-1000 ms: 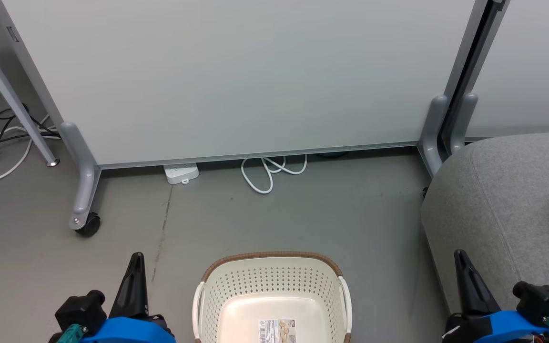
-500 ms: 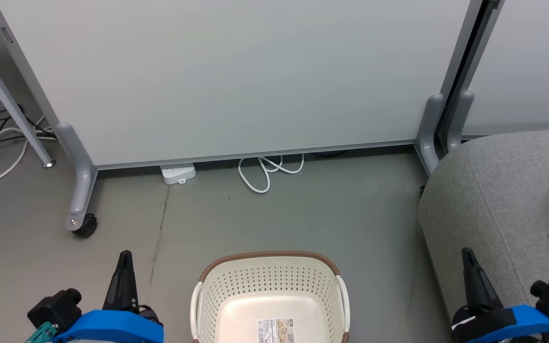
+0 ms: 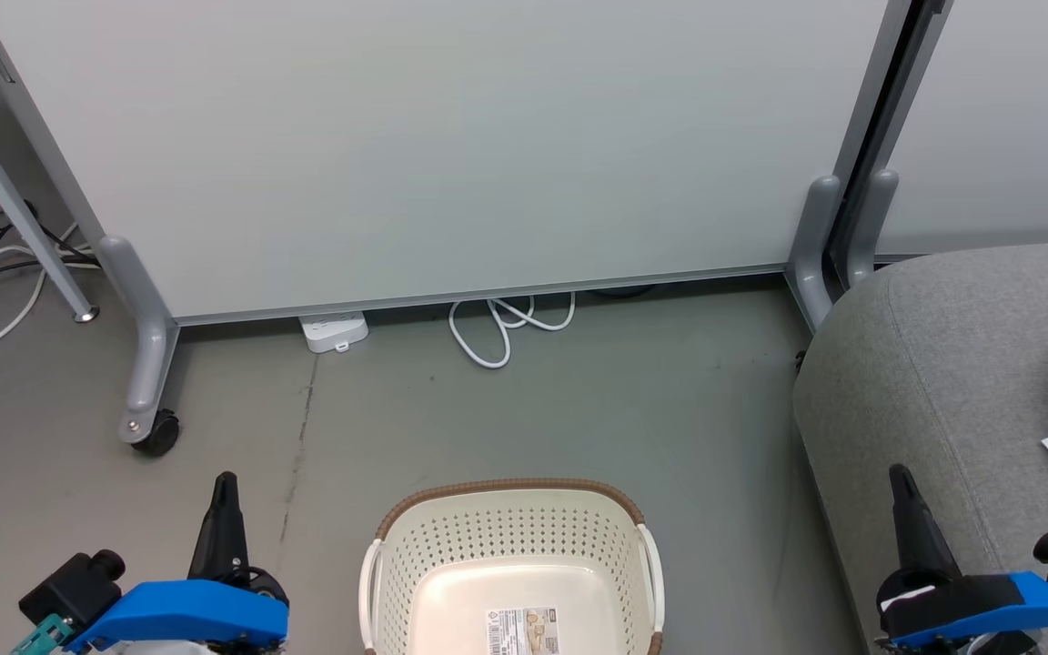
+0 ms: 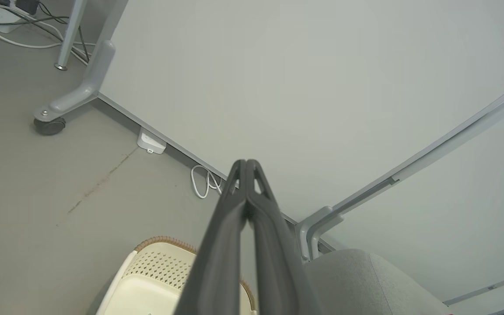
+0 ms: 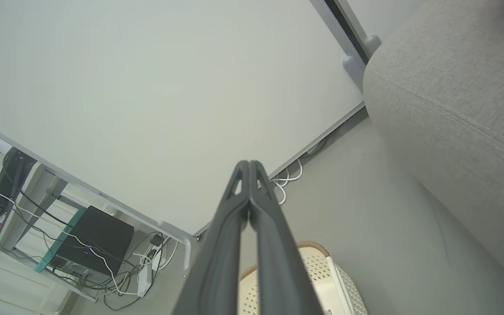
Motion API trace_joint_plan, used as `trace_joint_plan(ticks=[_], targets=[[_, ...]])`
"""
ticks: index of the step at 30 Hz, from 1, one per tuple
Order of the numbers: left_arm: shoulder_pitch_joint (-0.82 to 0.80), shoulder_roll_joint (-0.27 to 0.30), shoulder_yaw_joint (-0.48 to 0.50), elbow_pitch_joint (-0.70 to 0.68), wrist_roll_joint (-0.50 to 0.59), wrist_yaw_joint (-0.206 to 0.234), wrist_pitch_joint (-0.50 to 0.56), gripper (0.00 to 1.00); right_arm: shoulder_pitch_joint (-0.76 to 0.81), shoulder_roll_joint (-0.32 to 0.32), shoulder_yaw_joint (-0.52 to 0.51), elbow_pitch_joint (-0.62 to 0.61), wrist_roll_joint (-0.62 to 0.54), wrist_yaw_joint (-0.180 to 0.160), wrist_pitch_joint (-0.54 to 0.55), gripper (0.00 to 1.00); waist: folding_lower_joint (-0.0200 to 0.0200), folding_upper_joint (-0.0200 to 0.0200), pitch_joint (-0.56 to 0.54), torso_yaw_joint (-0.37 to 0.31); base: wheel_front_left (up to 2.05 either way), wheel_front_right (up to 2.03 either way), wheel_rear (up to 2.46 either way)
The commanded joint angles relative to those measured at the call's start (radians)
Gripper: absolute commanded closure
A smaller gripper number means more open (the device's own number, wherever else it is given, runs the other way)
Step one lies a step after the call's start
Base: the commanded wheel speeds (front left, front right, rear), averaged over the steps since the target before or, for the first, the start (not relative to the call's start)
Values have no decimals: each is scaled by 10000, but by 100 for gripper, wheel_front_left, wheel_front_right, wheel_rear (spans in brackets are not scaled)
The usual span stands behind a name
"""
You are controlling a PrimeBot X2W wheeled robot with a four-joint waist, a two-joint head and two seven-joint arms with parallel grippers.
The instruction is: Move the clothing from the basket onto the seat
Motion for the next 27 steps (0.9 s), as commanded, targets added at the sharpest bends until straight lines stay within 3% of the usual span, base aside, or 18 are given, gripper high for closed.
trace_joint_plan(ticks=[1, 27], targets=[[-335, 7, 82, -163, -341, -44, 83, 100, -302, -44, -35, -153, 347, 3, 74, 100, 0, 0, 2, -9, 0, 0, 0], [-546, 6, 438, -211, -3454, -118, 865, 100, -522, -53, -202, -227, 3439, 3, 857, 100, 0, 0, 39, -176, 0, 0, 0]])
